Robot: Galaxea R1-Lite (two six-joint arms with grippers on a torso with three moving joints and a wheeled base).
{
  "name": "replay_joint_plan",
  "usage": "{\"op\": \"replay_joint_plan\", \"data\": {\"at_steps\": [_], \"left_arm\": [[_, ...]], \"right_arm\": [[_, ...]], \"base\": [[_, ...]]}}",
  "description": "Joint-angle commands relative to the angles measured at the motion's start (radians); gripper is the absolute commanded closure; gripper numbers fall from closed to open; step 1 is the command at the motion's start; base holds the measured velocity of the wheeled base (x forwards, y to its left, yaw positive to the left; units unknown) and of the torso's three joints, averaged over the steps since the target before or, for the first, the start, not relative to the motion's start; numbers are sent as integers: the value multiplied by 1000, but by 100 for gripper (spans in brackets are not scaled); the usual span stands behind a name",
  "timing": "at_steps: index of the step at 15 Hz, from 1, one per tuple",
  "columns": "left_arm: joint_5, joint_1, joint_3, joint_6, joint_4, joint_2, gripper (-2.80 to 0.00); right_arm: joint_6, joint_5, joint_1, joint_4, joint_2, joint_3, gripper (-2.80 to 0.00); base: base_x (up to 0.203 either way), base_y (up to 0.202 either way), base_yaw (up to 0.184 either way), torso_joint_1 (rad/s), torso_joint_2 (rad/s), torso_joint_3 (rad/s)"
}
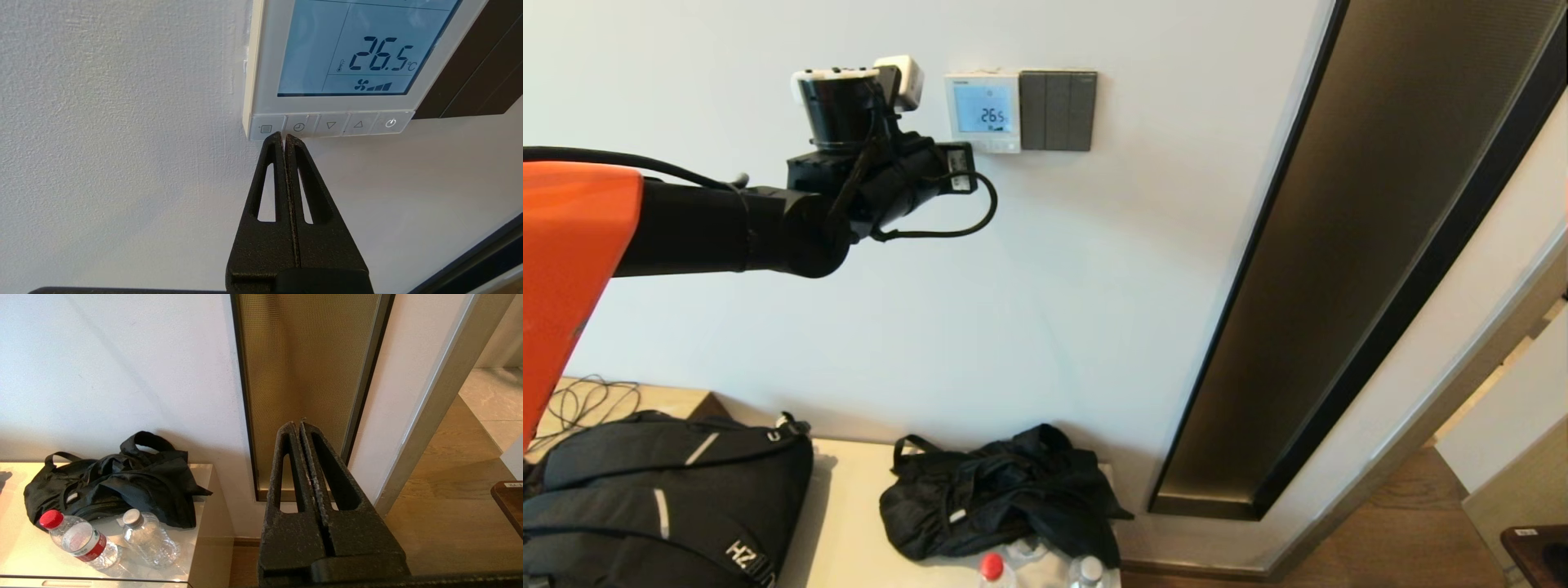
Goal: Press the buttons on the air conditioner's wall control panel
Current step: Press the temperature increase button
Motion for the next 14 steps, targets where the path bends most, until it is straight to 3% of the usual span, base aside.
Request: {"op": "replay_joint_plan", "data": {"at_steps": [1,14], "left_arm": [[1,-1,-1,-1,-6,5,0],[2,-15,-16,1,-1,16,0]], "right_arm": [[0,1,0,0,2,2,0],[0,1,0,0,2,1,0]], "base": [[0,0,0,0,0,0],[0,0,0,0,0,0]]}}
